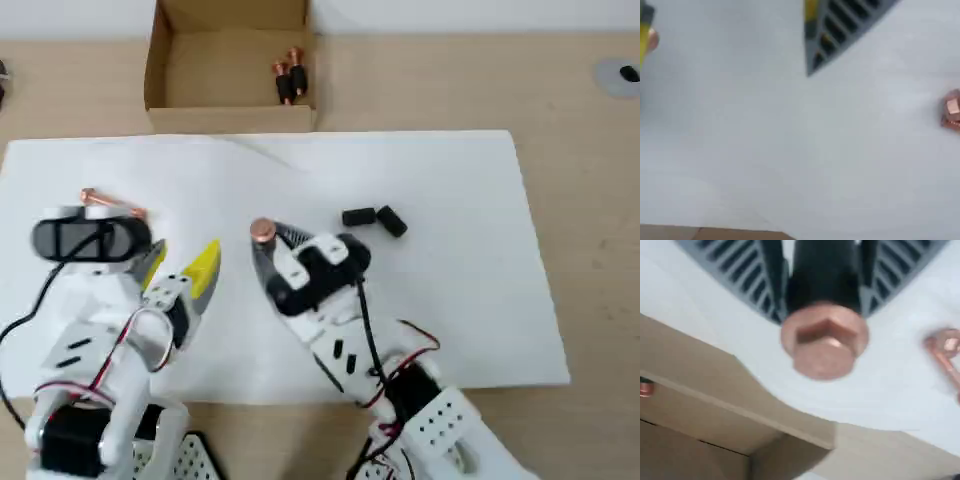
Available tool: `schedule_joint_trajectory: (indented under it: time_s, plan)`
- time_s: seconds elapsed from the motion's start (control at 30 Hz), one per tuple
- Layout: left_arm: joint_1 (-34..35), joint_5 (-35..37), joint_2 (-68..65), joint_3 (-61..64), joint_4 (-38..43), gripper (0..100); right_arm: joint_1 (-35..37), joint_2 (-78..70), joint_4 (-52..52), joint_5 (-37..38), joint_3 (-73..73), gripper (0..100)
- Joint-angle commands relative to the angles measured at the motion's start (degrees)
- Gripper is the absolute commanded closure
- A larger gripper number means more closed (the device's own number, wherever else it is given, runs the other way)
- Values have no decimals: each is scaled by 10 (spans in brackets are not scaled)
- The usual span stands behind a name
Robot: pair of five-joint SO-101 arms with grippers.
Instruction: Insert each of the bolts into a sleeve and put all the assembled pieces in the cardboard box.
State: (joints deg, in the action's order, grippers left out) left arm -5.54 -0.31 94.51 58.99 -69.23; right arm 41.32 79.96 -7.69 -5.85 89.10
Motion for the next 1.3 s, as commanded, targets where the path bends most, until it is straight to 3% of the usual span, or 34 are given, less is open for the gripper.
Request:
schedule_joint_trajectory:
  time_s: [0.0, 0.2, 0.43, 0.67, 1.27]
  plan:
    - [13, 11, -7, -51, -35, 768, -20, -73, -4, 0, -112, 988]
    - [137, 11, -7, -27, -39, 768, -47, -312, -4, 28, -298, 988]
    - [261, 47, -7, 127, 96, 768, -60, -539, -6, 58, -493, 988]
    - [265, 49, -7, 165, 121, 768, -69, -716, -5, 116, -634, 988]
    - [266, 51, -3, 177, 120, 768, -127, -1153, -84, 149, -1181, 988]
